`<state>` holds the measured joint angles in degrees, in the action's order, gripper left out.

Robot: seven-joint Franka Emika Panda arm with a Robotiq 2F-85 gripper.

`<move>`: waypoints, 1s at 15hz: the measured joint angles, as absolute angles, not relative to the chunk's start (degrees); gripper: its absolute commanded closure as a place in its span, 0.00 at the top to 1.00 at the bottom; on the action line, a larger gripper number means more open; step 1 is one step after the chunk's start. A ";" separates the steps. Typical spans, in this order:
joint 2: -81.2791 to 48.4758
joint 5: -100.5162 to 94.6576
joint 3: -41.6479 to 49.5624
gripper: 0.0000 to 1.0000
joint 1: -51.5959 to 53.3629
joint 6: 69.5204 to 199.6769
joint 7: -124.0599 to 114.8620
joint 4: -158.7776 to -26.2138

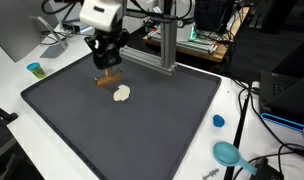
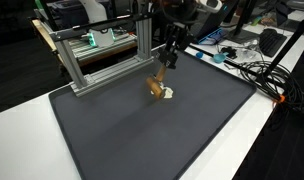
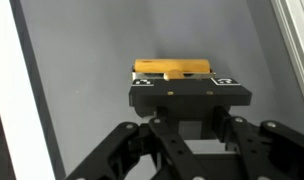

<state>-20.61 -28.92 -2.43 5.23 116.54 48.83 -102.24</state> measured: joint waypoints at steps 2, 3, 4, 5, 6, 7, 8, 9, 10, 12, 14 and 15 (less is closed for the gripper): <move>-15.75 -27.38 -2.92 0.21 5.30 114.08 44.75 -102.40; -13.25 -25.78 -3.26 0.21 5.32 112.65 43.07 -102.44; -10.61 -23.44 -3.68 0.21 5.32 110.84 41.65 -102.43; -8.11 -20.96 -4.07 0.21 5.32 109.24 40.50 -102.43; -5.56 -18.44 -4.44 0.21 5.32 107.82 39.41 -102.49; -3.06 -15.99 -4.72 0.21 5.33 106.49 38.26 -102.59; -0.36 -13.43 -4.84 0.21 5.33 105.35 37.22 -102.96; 2.56 -11.01 -4.82 0.46 5.28 105.06 36.36 -103.95; 4.52 -10.58 -4.83 0.46 5.32 104.93 36.31 -104.72; 4.84 -10.61 -4.82 0.46 5.34 104.71 36.31 -104.92; 2.95 -10.65 -4.81 0.21 5.33 104.92 36.31 -104.84; 2.31 -10.65 -4.81 0.21 5.32 104.93 36.31 -104.83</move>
<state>2.31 -10.65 -4.81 5.32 104.93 36.31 -104.83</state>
